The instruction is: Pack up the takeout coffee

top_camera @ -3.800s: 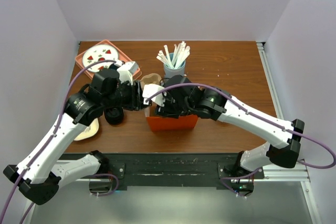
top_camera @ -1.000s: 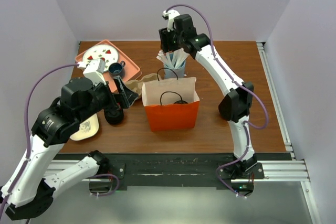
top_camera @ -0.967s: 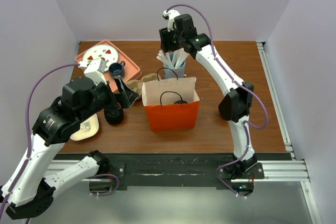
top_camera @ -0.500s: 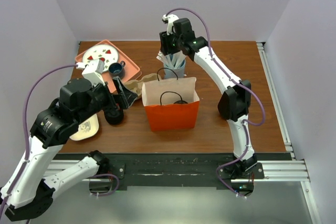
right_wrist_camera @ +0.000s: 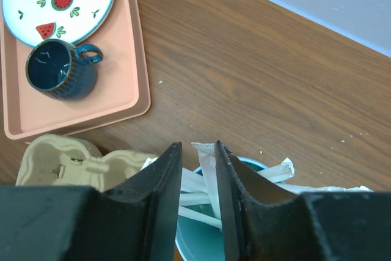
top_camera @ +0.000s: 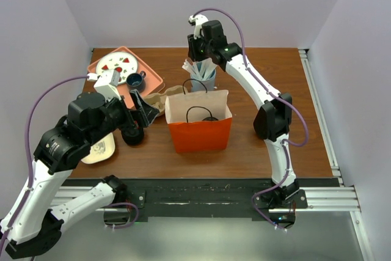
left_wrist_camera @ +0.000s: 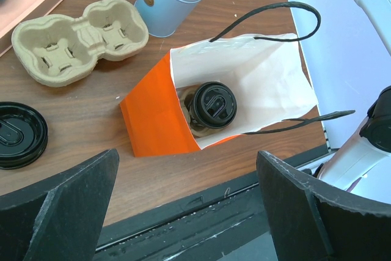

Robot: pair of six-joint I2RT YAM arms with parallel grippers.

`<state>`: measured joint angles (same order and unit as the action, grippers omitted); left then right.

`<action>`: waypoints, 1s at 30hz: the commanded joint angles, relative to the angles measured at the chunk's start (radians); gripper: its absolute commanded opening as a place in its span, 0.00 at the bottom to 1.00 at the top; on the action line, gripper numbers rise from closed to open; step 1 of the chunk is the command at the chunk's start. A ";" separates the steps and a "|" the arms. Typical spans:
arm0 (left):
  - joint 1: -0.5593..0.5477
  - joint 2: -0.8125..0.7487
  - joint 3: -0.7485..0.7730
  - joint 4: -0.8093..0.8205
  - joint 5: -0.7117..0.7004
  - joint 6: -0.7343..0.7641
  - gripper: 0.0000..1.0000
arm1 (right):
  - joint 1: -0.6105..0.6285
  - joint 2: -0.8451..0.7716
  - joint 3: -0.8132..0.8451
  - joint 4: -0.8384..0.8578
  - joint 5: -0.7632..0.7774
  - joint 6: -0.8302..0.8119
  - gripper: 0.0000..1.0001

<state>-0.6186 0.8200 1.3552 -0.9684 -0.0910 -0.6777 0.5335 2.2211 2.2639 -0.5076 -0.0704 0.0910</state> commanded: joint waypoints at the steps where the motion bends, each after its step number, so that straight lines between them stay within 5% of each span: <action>1: -0.004 0.001 0.013 0.019 -0.016 0.001 1.00 | -0.001 0.011 0.006 0.041 0.007 -0.008 0.27; 8: -0.003 -0.004 0.004 0.017 -0.009 -0.006 1.00 | -0.001 0.017 0.014 0.053 0.034 -0.031 0.18; 13: -0.004 -0.013 0.013 0.004 -0.013 -0.008 1.00 | -0.001 0.008 0.020 0.061 0.040 -0.046 0.00; 30: -0.003 -0.032 -0.021 0.071 0.025 0.030 1.00 | -0.001 -0.267 0.036 0.053 0.032 -0.068 0.00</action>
<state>-0.6186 0.7979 1.3369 -0.9657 -0.0818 -0.6716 0.5335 2.1128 2.2642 -0.5060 -0.0425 0.0334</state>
